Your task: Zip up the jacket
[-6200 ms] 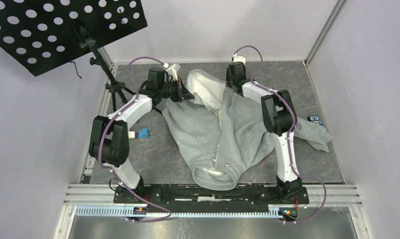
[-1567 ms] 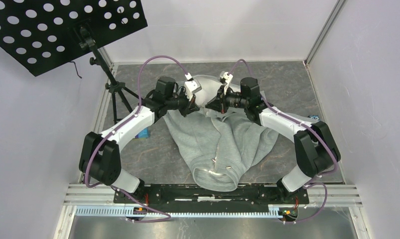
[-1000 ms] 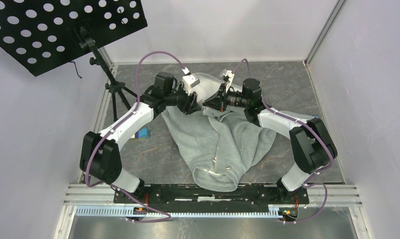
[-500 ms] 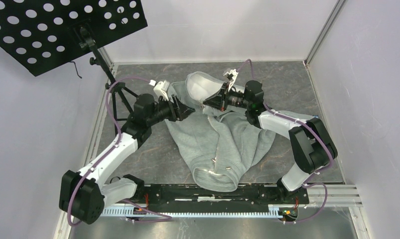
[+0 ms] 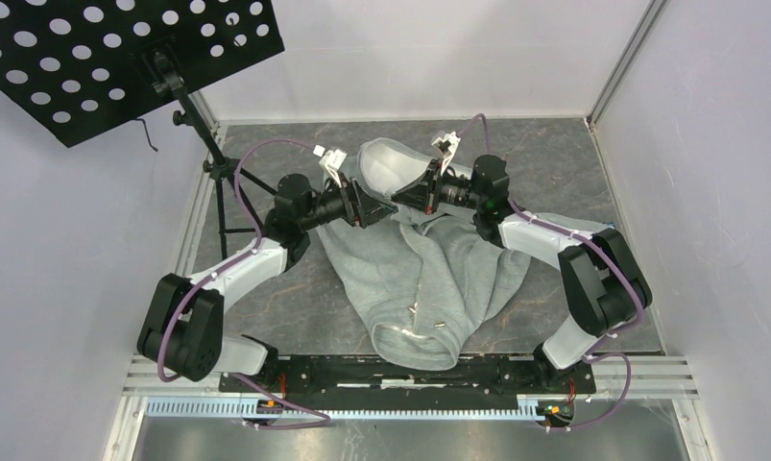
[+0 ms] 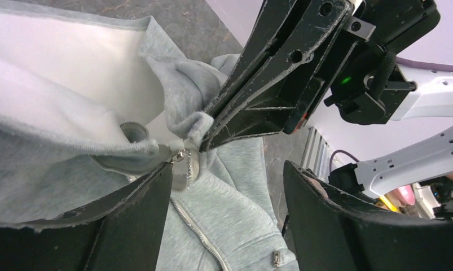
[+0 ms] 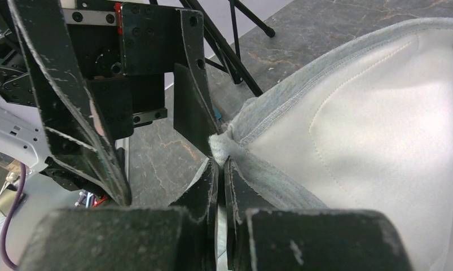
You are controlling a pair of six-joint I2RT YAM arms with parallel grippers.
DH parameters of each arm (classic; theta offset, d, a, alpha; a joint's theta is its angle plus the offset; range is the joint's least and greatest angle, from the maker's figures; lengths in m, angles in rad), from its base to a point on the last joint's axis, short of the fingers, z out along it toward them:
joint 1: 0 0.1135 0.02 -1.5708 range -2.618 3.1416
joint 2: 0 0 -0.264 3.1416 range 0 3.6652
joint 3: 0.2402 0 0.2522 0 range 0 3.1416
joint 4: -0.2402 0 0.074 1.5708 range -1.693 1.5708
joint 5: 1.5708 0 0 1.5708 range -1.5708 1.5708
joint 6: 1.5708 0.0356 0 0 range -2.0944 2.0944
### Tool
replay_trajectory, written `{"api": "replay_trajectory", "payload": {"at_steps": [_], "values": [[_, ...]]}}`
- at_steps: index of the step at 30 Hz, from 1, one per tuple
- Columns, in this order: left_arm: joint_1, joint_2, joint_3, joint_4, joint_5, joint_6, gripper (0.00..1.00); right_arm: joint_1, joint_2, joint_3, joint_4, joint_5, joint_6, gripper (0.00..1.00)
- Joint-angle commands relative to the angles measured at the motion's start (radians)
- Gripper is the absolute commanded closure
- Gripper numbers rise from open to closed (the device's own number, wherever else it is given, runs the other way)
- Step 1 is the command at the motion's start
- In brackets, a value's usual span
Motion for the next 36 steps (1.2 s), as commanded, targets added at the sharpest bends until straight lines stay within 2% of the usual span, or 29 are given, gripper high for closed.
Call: {"api": "replay_trajectory", "payload": {"at_steps": [1,4,6,9,11,12,14,26,30,36], "values": [[0.000,0.016,0.058,0.027,0.058,0.131,0.24,0.002,-0.059,0.040,0.049,-0.027,0.021,1.00],[-0.001,-0.011,0.014,0.061,0.018,0.169,0.24,0.002,-0.058,0.039,0.069,-0.032,0.043,1.00],[-0.002,-0.021,0.001,0.047,-0.012,0.202,0.29,0.001,-0.055,0.039,0.084,-0.034,0.058,1.00],[-0.001,-0.022,-0.017,0.053,-0.046,0.217,0.31,0.002,-0.049,0.044,0.088,-0.037,0.068,1.00],[-0.001,-0.003,-0.015,0.076,-0.047,0.212,0.35,0.002,-0.050,0.044,0.091,-0.039,0.070,1.00],[-0.002,0.013,-0.008,0.084,-0.042,0.207,0.41,0.001,-0.049,0.044,0.091,-0.039,0.068,1.00],[-0.001,0.033,0.002,0.099,-0.042,0.203,0.47,0.000,-0.047,0.049,0.085,-0.040,0.067,1.00],[-0.003,0.117,0.025,0.212,-0.001,0.126,0.61,0.001,-0.046,0.049,0.098,-0.036,0.088,1.00],[-0.004,0.135,0.034,0.216,-0.006,0.120,0.62,0.002,-0.042,0.050,0.109,-0.036,0.102,1.00],[-0.015,0.134,0.042,0.169,-0.037,0.133,0.77,0.002,-0.051,0.047,0.122,-0.017,0.111,1.00]]}}
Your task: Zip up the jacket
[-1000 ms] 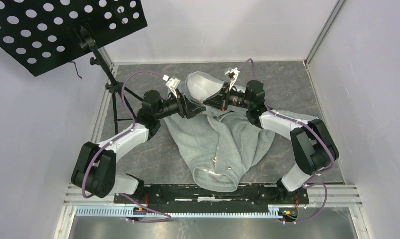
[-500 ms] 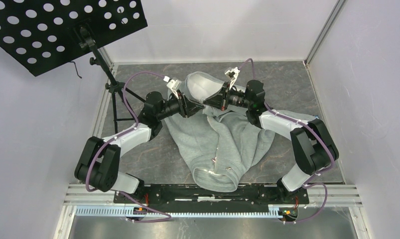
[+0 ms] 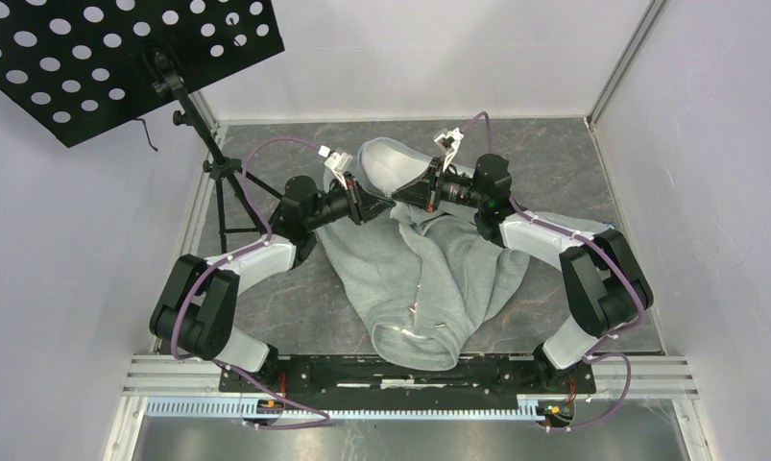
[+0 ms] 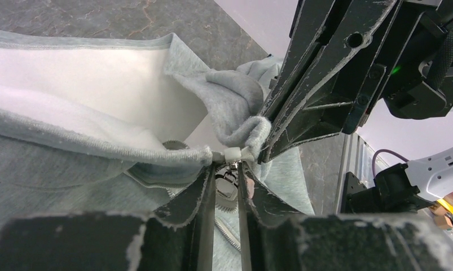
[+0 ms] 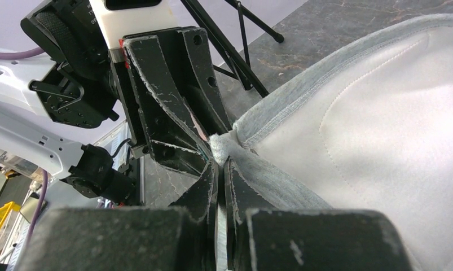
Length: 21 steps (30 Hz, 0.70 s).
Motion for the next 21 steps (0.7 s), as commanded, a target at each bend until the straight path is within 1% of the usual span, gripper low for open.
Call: {"api": "replay_trajectory", "payload": {"at_steps": [1,3,5,6,9,11,13,16,21], "values": [[-0.018,-0.001,0.048,-0.020,-0.025,0.012,0.80,0.008,-0.041,0.042,0.113,0.001,0.035,1.00],[-0.033,-0.015,0.058,-0.090,-0.046,0.044,0.87,0.008,-0.040,0.037,0.159,0.026,0.062,1.00],[-0.047,-0.034,0.059,-0.150,-0.071,0.055,0.96,0.009,-0.039,0.015,0.247,0.069,0.099,1.00],[-0.051,-0.047,0.058,-0.172,-0.090,0.053,0.98,0.011,-0.038,0.001,0.292,0.099,0.109,1.00],[-0.056,-0.091,0.065,-0.274,-0.145,0.029,0.98,0.018,-0.032,-0.013,0.370,0.186,0.123,1.00],[-0.061,-0.111,0.078,-0.328,-0.156,0.006,0.98,0.027,-0.019,-0.017,0.462,0.238,0.154,1.00],[-0.072,-0.122,0.090,-0.382,-0.156,-0.003,0.98,0.040,0.008,-0.001,0.547,0.271,0.192,1.00],[-0.094,-0.135,0.099,-0.473,-0.186,0.003,0.98,0.047,0.036,0.040,0.618,0.317,0.229,1.00],[-0.105,-0.133,0.103,-0.586,-0.226,-0.034,0.98,0.038,0.041,0.113,0.614,0.377,0.212,1.00]]}}
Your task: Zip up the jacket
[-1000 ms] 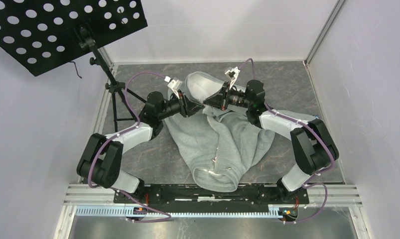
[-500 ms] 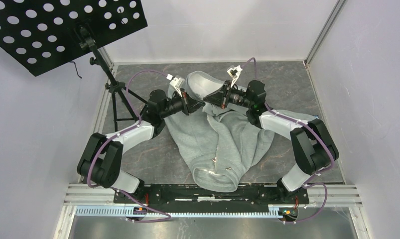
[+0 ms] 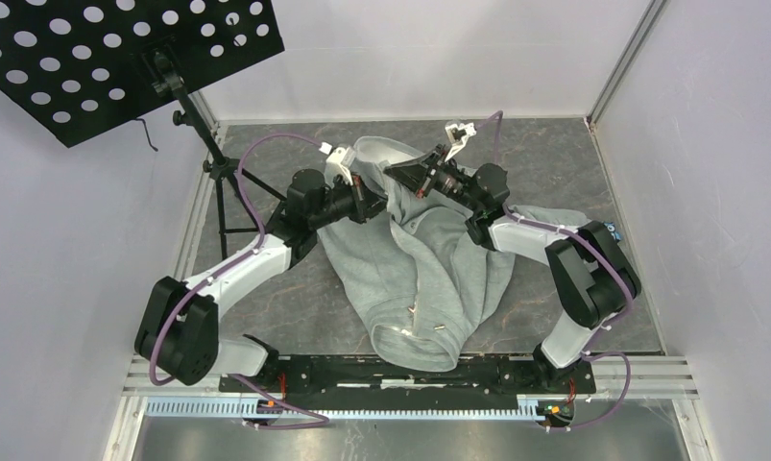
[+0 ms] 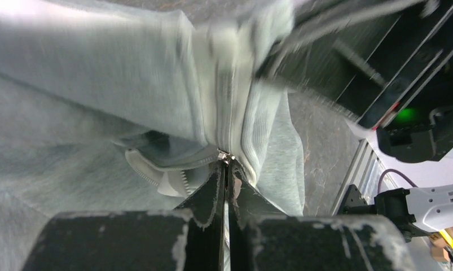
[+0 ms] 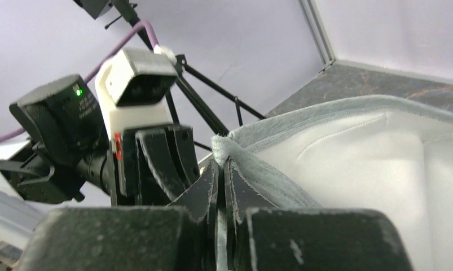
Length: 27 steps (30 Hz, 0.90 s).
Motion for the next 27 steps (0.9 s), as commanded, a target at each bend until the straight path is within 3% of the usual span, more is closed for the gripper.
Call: {"api": "replay_trajectory", "payload": {"at_steps": [1,10,19,22,27], "values": [[-0.025,-0.012,0.000,-0.224,-0.033,-0.046,0.98,-0.015,-0.027,0.141,0.213,0.137,0.011,1.00],[-0.140,0.005,0.000,-0.297,-0.182,-0.129,0.98,-0.140,-0.039,0.125,0.152,0.297,-0.012,1.00],[-0.273,0.054,0.005,-0.397,-0.268,-0.147,0.98,-0.293,0.045,0.277,0.049,0.324,-0.033,1.00],[-0.283,0.036,0.007,-0.421,-0.268,-0.134,0.98,-0.316,0.066,0.299,0.074,0.257,-0.017,1.00],[-0.282,-0.014,0.044,-0.384,-0.172,-0.103,0.96,-0.325,0.144,0.384,0.277,-0.074,0.119,1.00]]}}
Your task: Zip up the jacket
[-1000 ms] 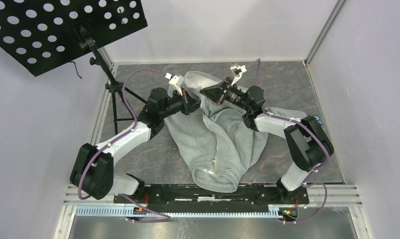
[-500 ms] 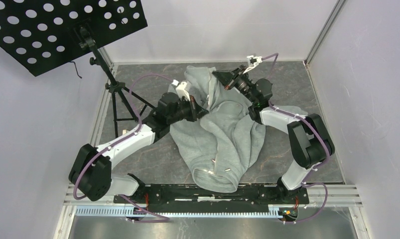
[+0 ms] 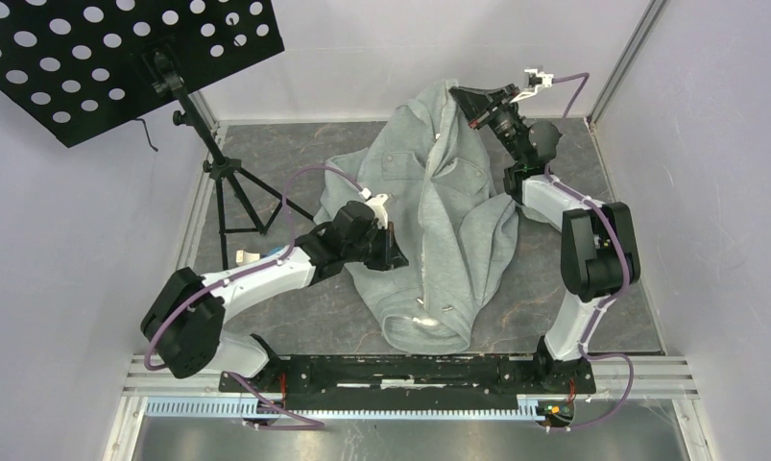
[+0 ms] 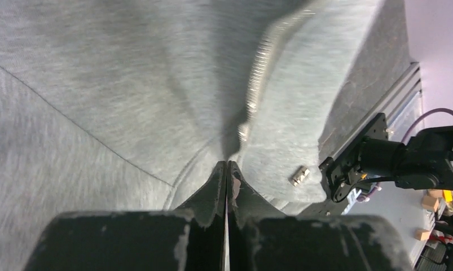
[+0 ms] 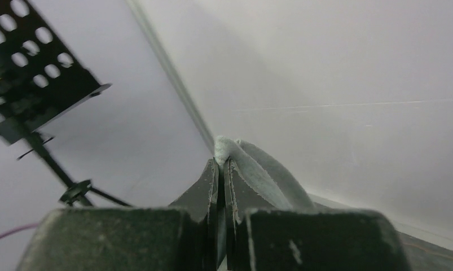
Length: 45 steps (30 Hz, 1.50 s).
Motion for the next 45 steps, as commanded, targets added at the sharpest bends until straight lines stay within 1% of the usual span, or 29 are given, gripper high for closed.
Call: {"api": "replay_trajectory", "payload": {"at_steps": [1,3,5,7,8,10,12,13,16,18,20,21,23,26,27,28,30,32,34,36,38,41,43,45], "values": [[-0.001,-0.070,0.067,0.022,0.055,0.021,0.90,0.003,0.023,0.076,0.297,-0.249,0.135,1.00],[0.005,-0.086,0.101,0.027,0.023,0.022,0.65,0.003,-0.005,0.040,0.314,-0.284,0.153,1.00],[0.016,-0.098,0.123,0.069,-0.024,0.009,0.49,0.001,-0.037,-0.004,0.315,-0.291,0.165,1.00],[0.028,-0.098,0.148,0.115,-0.082,-0.011,0.36,0.003,-0.066,-0.046,0.320,-0.286,0.174,1.00],[0.033,-0.093,0.163,0.135,-0.099,-0.016,0.32,0.003,-0.072,-0.057,0.326,-0.288,0.184,1.00],[0.035,-0.072,0.175,0.220,-0.087,0.000,0.23,0.002,-0.073,-0.062,0.350,-0.289,0.217,1.00],[0.033,-0.032,0.183,0.311,-0.033,0.010,0.23,0.003,-0.072,-0.060,0.368,-0.284,0.256,1.00],[0.033,-0.003,0.192,0.334,-0.022,0.004,0.26,0.002,-0.072,-0.061,0.375,-0.277,0.270,1.00],[0.030,0.104,0.247,0.348,0.008,-0.028,0.46,0.004,-0.084,-0.055,0.377,-0.240,0.318,1.00],[0.021,0.172,0.272,0.371,0.027,-0.060,0.68,0.004,-0.094,-0.046,0.383,-0.211,0.358,1.00],[-0.008,0.232,0.281,0.438,0.050,-0.101,0.82,0.004,-0.104,-0.038,0.365,-0.175,0.393,1.00],[-0.029,0.252,0.283,0.475,0.059,-0.114,0.84,0.004,-0.104,-0.031,0.364,-0.160,0.414,1.00],[-0.071,0.290,0.289,0.514,0.054,-0.141,0.85,0.003,-0.095,-0.015,0.383,-0.127,0.469,1.00],[-0.086,0.346,0.263,0.602,0.041,-0.219,0.87,0.004,-0.070,0.003,0.432,-0.087,0.571,1.00],[-0.085,0.355,0.257,0.616,0.043,-0.236,0.87,0.004,-0.060,0.006,0.449,-0.084,0.605,0.99],[-0.083,0.356,0.256,0.606,0.038,-0.236,0.84,0.003,-0.057,0.009,0.456,-0.084,0.623,1.00],[-0.083,0.331,0.257,0.550,0.022,-0.201,0.66,0.003,-0.061,0.006,0.451,-0.108,0.638,1.00],[-0.083,0.274,0.248,0.485,0.000,-0.143,0.53,0.002,-0.069,0.004,0.435,-0.145,0.640,1.00],[-0.082,0.191,0.243,0.399,-0.003,-0.078,0.44,-0.004,-0.072,0.007,0.451,-0.197,0.654,1.00],[-0.077,0.104,0.229,0.331,0.032,0.006,0.38,-0.010,-0.064,0.025,0.470,-0.272,0.683,1.00],[-0.068,0.004,0.194,0.297,0.093,0.087,0.33,-0.010,-0.047,0.058,0.517,-0.356,0.715,1.00],[-0.046,-0.143,0.148,0.242,0.159,0.175,0.21,-0.009,-0.043,0.072,0.537,-0.425,0.733,1.00],[-0.016,-0.207,0.150,0.206,0.192,0.194,0.18,-0.008,-0.050,0.065,0.545,-0.438,0.734,1.00],[0.031,-0.233,0.167,0.199,0.186,0.165,0.17,-0.008,-0.054,0.065,0.541,-0.444,0.734,1.00]]}}
